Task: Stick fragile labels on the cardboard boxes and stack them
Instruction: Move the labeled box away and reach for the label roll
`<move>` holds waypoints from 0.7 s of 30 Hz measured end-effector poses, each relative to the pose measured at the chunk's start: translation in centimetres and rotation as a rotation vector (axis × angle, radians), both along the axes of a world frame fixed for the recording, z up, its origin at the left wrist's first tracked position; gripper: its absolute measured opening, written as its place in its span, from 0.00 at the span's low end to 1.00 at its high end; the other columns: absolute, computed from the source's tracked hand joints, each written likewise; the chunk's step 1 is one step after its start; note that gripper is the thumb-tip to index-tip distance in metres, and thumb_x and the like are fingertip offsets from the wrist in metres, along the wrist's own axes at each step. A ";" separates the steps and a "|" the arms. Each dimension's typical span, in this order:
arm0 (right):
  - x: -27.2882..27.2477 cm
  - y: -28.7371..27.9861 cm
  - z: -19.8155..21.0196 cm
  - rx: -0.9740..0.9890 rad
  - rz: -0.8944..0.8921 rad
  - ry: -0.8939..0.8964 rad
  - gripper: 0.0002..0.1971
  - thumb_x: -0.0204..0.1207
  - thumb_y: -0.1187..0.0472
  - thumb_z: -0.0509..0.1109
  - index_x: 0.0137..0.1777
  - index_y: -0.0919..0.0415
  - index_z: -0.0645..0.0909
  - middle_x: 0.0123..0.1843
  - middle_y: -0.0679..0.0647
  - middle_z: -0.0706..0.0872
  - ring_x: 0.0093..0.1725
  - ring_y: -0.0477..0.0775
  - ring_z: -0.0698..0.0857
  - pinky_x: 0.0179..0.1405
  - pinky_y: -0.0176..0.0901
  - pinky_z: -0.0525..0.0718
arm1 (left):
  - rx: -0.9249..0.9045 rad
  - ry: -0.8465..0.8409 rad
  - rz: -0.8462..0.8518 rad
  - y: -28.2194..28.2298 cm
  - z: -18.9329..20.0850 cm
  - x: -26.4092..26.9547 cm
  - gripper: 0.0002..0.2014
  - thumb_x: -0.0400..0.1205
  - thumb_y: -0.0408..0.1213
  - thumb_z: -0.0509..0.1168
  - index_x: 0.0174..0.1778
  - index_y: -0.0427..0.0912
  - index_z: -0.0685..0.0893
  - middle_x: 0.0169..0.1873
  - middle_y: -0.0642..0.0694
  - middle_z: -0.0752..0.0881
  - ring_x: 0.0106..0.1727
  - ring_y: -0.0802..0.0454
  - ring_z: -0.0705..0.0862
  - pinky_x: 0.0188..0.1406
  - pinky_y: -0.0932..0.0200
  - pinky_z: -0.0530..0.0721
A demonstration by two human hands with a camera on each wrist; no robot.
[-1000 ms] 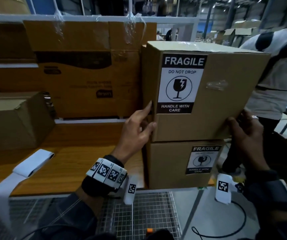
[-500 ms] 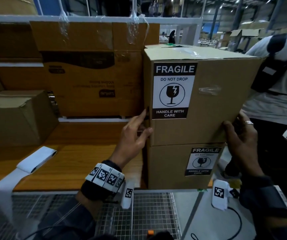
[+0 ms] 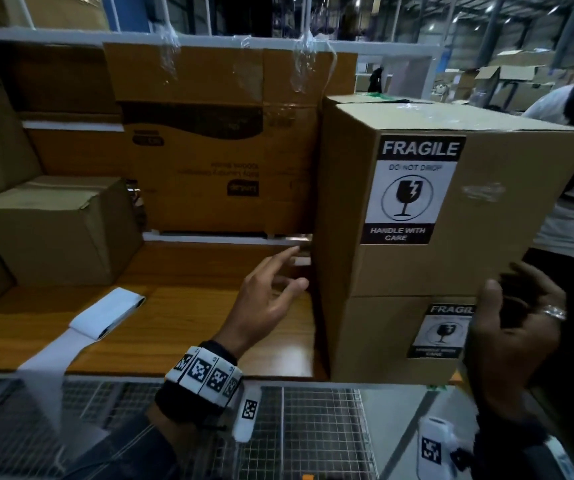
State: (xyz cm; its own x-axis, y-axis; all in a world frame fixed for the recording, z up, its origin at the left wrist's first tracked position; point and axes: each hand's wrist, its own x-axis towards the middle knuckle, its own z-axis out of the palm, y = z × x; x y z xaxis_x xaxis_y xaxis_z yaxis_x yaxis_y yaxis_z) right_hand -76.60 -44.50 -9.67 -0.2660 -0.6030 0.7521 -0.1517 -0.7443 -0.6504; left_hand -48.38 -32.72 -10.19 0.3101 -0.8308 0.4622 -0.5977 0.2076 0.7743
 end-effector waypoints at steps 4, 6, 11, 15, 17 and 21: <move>5.1 5.7 -2.3 -0.039 0.161 0.151 0.09 0.84 0.65 0.68 0.62 0.61 0.82 0.54 0.57 0.85 0.51 0.48 0.84 0.55 0.38 0.81 | 0.046 -0.005 0.034 4.9 -2.0 5.1 0.23 0.87 0.45 0.67 0.80 0.54 0.75 0.71 0.55 0.79 0.60 0.62 0.86 0.48 0.57 0.91; 8.4 8.4 -3.8 -0.030 0.234 0.230 0.08 0.82 0.65 0.68 0.59 0.59 0.83 0.51 0.55 0.85 0.49 0.51 0.84 0.54 0.36 0.81 | 0.062 -0.004 0.074 7.8 -3.1 8.0 0.21 0.87 0.47 0.67 0.78 0.56 0.78 0.70 0.58 0.79 0.60 0.61 0.86 0.48 0.52 0.92; 17.3 14.2 -6.8 0.036 0.427 0.317 0.09 0.79 0.66 0.70 0.56 0.56 0.84 0.50 0.50 0.87 0.50 0.39 0.84 0.49 0.23 0.77 | 0.064 0.057 0.190 15.9 -4.9 14.8 0.19 0.87 0.48 0.69 0.74 0.57 0.82 0.69 0.60 0.82 0.59 0.59 0.88 0.50 0.48 0.93; 24.2 17.2 -9.3 0.085 0.521 0.366 0.12 0.80 0.72 0.74 0.57 0.55 0.86 0.50 0.50 0.87 0.47 0.39 0.84 0.41 0.27 0.80 | 0.063 0.086 0.287 22.3 -6.1 19.5 0.17 0.86 0.47 0.69 0.72 0.57 0.83 0.68 0.60 0.84 0.57 0.59 0.89 0.47 0.55 0.91; 27.4 18.5 -10.3 0.123 0.541 0.392 0.15 0.78 0.74 0.75 0.56 0.54 0.86 0.50 0.47 0.87 0.48 0.38 0.84 0.37 0.33 0.81 | 0.053 0.100 0.345 25.3 -6.7 21.6 0.16 0.86 0.45 0.70 0.70 0.58 0.84 0.66 0.60 0.85 0.56 0.59 0.89 0.43 0.63 0.87; 33.0 20.8 -11.2 0.179 0.621 0.422 0.13 0.80 0.71 0.74 0.56 0.52 0.87 0.48 0.45 0.88 0.46 0.39 0.86 0.33 0.36 0.81 | 0.081 0.151 0.446 30.1 -7.8 25.4 0.16 0.86 0.44 0.70 0.71 0.57 0.84 0.66 0.60 0.84 0.58 0.61 0.87 0.50 0.59 0.89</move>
State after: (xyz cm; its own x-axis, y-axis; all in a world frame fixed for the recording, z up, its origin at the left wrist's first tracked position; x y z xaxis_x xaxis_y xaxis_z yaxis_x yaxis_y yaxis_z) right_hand -43.59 -23.66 -20.91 0.4489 -0.6697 0.5916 -0.0025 -0.6630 -0.7487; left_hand -23.01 -2.65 -17.95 0.7031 -0.6332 0.3235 -0.4941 -0.1079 0.8627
